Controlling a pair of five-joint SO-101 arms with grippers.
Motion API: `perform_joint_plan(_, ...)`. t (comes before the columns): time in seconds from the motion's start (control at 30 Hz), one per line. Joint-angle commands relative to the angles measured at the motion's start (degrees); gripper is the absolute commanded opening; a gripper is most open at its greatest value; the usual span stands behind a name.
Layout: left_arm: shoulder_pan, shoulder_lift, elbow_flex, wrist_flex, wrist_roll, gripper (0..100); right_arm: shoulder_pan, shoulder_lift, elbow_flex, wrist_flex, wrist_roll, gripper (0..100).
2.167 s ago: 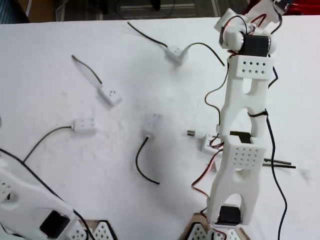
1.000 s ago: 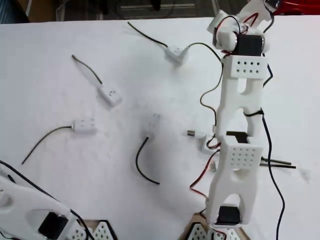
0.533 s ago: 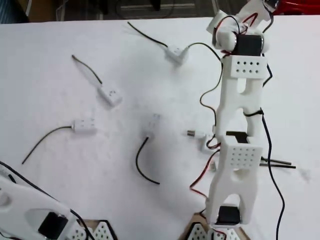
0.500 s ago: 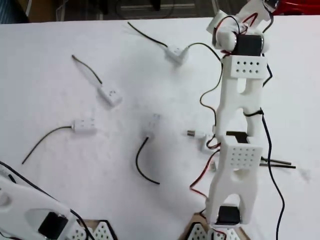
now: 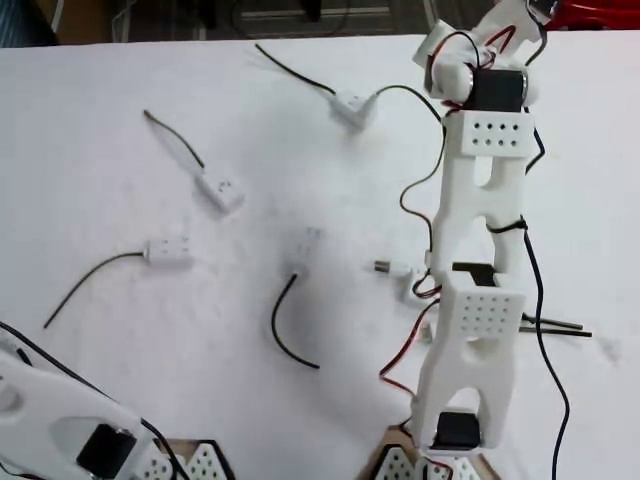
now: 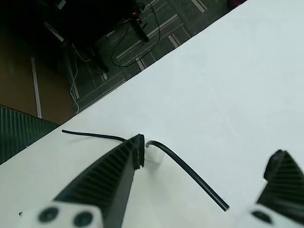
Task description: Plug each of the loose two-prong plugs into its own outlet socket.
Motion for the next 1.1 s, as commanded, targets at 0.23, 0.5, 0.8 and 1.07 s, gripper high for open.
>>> perform_joint_plan(0.23, -1.3, -0.3, -2.0, 0.9, -0.7, 12, 0.0, -3.8, -1.7, 0.2, 0.4, 39.1)
perform_joint_plan(0.5, -1.0, 0.5, -2.1, 0.9, -0.8, 10, 0.0, -3.8, -1.8, 0.2, 0.4, 39.1)
perform_joint_plan(0.8, -1.3, 4.8, -2.6, 0.0, -2.3, 10, 0.0, -3.8, -1.8, 0.2, 0.4, 39.1)
perform_joint_plan(1.07, -0.2, 2.6, -2.5, 0.5, -1.9, 3, 0.0, -3.8, -1.8, 0.2, 0.4, 39.1)
